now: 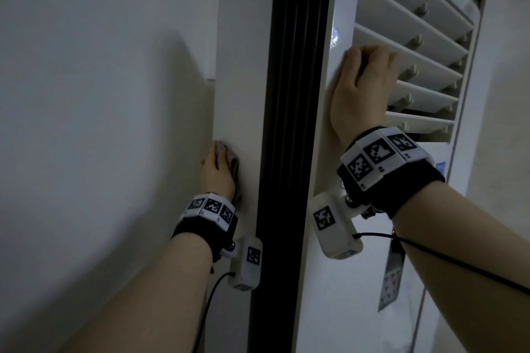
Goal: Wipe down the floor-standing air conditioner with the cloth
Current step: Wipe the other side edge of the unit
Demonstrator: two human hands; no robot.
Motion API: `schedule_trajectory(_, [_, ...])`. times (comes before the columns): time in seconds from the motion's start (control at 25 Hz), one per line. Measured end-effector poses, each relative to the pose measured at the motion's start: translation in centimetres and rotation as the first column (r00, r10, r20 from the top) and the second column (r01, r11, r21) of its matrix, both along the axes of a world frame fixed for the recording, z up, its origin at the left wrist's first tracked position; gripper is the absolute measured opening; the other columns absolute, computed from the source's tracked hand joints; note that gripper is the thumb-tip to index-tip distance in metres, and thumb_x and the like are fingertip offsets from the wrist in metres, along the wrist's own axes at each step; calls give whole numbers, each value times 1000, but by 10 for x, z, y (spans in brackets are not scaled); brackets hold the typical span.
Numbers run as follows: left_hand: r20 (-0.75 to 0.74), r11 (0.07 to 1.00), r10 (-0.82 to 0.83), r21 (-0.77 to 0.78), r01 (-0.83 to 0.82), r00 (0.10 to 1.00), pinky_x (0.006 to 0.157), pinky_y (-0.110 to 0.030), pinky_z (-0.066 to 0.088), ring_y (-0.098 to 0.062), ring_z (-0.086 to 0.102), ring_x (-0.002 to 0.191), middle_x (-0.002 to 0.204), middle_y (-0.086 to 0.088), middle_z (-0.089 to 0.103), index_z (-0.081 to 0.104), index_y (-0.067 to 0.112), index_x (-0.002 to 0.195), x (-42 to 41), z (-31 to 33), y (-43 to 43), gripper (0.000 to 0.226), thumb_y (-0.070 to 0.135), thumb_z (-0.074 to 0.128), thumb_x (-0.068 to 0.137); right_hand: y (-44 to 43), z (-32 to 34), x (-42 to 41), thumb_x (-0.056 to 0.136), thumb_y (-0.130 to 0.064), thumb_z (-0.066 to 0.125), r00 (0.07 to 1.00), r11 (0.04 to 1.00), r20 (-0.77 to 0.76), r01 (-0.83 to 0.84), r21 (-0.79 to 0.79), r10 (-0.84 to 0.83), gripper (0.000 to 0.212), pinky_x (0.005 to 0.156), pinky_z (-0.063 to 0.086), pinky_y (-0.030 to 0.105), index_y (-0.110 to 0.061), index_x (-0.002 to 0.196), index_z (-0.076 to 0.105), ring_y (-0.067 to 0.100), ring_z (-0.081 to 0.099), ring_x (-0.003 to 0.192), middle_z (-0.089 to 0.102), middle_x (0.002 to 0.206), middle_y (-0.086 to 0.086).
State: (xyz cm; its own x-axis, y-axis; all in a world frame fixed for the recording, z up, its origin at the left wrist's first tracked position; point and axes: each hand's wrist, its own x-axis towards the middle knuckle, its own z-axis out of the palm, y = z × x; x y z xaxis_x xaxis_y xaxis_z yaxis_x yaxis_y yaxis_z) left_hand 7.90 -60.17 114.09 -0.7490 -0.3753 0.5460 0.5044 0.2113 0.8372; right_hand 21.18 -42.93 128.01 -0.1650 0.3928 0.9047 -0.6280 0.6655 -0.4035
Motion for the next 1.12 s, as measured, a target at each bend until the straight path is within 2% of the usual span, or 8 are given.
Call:
schedule_trajectory(0.16, [183,999,45,0,-46,982,114,-36,27,-31,39,133,146,-16,41,39,9,143,12,-55,3,46,30,30,104,-3,-3,3,99,-20,38,999,1000,31,-21,1,21,26,94,32,25,0,104,53,21,44,103,40,105,5])
schedule_trajectory(0.4, [-4,999,14,30,-14,1000,100,-19,27,-27,43,128,143,-16,43,40,14,144,24,-15,16,44,30,32,103,-5,-5,6,98,-17,40,1000,1000,6,-27,-9,27,21,89,33,22,-2,101,54,16,41,96,38,103,4])
schedule_trajectory(0.6, [253,998,38,31,-48,967,113,-32,25,-32,37,134,146,-20,38,36,9,145,39,-63,17,47,30,30,104,-6,-8,6,98,-16,41,999,998,10,-47,-28,47,23,92,35,26,3,104,52,16,42,96,37,104,3])
schedule_trajectory(0.76, [15,999,30,12,-30,999,108,-27,28,-29,41,131,142,-17,42,40,11,143,39,-15,23,45,29,34,103,-12,-16,3,97,-14,40,998,997,-33,-54,-47,53,23,85,35,21,5,103,53,14,41,92,39,102,3])
schedule_trajectory(0.84, [-11,1000,11,15,-11,1000,104,-22,27,-27,42,130,143,-17,42,40,12,144,39,-8,22,44,28,35,103,-13,-19,3,96,-14,40,998,998,-42,-52,-47,50,23,81,36,21,4,104,53,13,43,90,43,102,6])
schedule_trajectory(0.92, [83,999,31,13,-32,996,103,-22,27,-29,41,130,144,-18,40,38,13,145,39,-28,20,44,28,33,103,-14,-23,5,96,-13,41,997,998,-60,-55,-38,52,24,81,38,23,3,107,54,14,45,90,49,106,11])
schedule_trajectory(1.04, [242,999,44,2,-46,969,106,-29,29,-34,41,130,143,-23,40,37,10,145,42,-64,15,45,28,31,104,-20,-36,9,94,-13,46,991,998,-126,-53,-35,48,26,92,39,25,2,114,53,20,49,104,48,118,16])
schedule_trajectory(1.12, [238,999,39,0,-40,970,108,-31,30,-34,42,129,143,-22,41,37,11,145,39,-63,14,45,29,31,103,-26,-48,10,93,-17,49,991,999,-134,7,-49,-14,30,95,38,29,0,117,53,24,48,109,48,120,16])
